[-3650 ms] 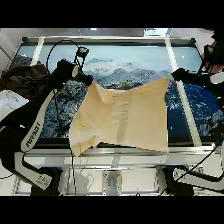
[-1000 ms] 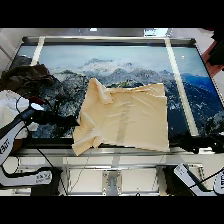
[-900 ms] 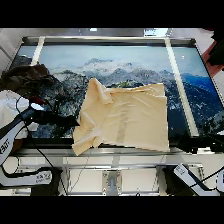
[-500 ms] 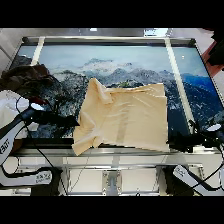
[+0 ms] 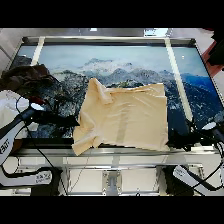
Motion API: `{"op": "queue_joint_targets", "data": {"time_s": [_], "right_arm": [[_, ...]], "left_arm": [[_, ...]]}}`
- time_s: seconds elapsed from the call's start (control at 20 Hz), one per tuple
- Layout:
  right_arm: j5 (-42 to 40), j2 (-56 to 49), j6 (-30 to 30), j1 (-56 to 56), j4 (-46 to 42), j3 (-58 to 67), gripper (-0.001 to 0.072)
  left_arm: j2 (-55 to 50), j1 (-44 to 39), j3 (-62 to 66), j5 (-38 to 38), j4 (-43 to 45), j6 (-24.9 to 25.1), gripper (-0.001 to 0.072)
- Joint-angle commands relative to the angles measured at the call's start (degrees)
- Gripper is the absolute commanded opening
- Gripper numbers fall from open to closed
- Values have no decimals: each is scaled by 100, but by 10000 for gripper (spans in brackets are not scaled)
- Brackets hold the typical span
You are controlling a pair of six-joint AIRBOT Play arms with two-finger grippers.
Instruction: Fold the shirts.
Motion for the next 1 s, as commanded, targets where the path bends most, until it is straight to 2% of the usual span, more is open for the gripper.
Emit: {"op": "queue_joint_targets", "data": {"time_s": [0.0, 0.1, 0.25, 0.4, 0.6, 0.7, 0.85, 0.95], "right_arm": [[146, -114, -645, 13, 706, 2, 33], [286, -111, -1156, 11, 1403, 133, 31], [732, 66, -1537, 0, 2435, 1040, 29], [1016, 763, -1502, -2, 3025, 2677, 29], [1080, 1921, -1241, -258, 3091, 4931, 28], [1067, 2391, -1198, -743, 3077, 5901, 27], [483, 2752, -1217, -1314, 3014, 7130, 26], [603, 2649, -1158, -1287, 3263, 7475, 25]], "left_arm": [[0, -2, -2, 2, -2, 2, 13], [9, 2, 114, -46, -164, 2, 12], [212, 22, 1032, -313, -603, 4, 11], [859, 199, 2754, -1058, -811, -61, 11], [2223, 640, 4758, -1652, -804, -470, 11], [2970, 798, 5523, -1397, -756, -496, 11], [3847, 807, 6308, -96, -238, -708, 10], [3991, 807, 6594, -111, 162, -835, 11]]}}
